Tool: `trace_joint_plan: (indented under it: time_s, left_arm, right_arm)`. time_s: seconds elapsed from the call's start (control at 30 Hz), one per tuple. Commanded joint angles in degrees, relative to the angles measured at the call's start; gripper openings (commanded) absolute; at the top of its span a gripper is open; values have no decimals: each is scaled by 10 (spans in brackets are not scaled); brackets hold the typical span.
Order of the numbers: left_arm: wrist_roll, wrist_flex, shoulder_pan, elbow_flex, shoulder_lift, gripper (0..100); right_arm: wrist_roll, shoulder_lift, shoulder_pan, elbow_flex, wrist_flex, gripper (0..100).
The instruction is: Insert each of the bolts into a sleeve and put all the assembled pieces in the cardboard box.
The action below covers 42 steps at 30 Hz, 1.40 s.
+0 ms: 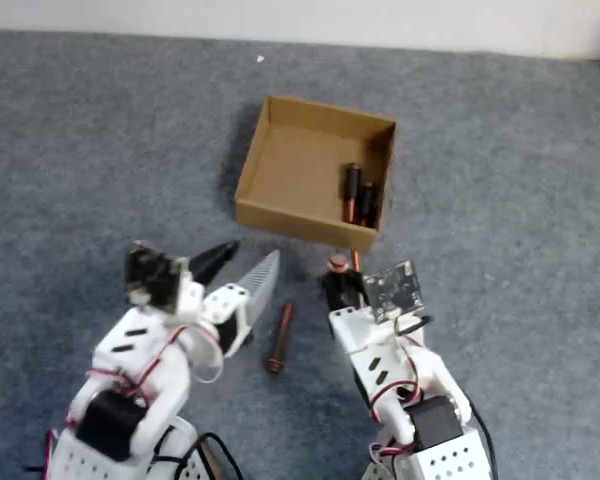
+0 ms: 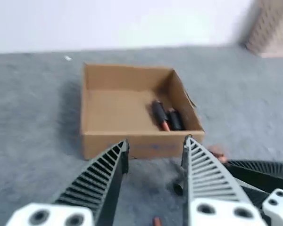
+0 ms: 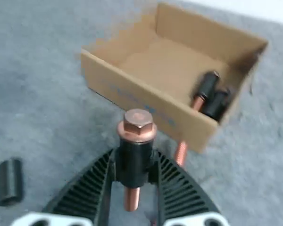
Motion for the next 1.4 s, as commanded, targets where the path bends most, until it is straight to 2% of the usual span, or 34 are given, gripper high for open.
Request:
trace_joint_plan:
  time_s: [0.0, 0.2, 0.43, 0.6, 0.8, 0.93, 1.17, 1.37]
  left_arm:
    - [-8, 53, -51, -3, -86, 203]
    - [-4, 54, -154, 68, -66, 203]
    - [-4, 54, -210, 119, -66, 203]
    - [-4, 50, -225, 163, -66, 203]
    - [-7, -43, -259, 224, -65, 203]
    - [-7, -48, -255, 224, -65, 203]
    - [-7, -48, -255, 224, -65, 203]
    - [-7, -48, -257, 224, -65, 203]
  right_arm:
    - [-8, -5, 19, -56, 11, 4]
    - [-7, 15, 18, -113, 12, 4]
    - [-7, 226, 21, -262, -28, 4]
    - [-4, 422, 22, -369, -110, 4]
    - [-4, 657, 42, -499, -203, 4]
    - [-4, 797, 66, -585, -243, 4]
    - [-4, 1003, 81, -723, -251, 4]
    - [-5, 1091, 80, -771, -248, 4]
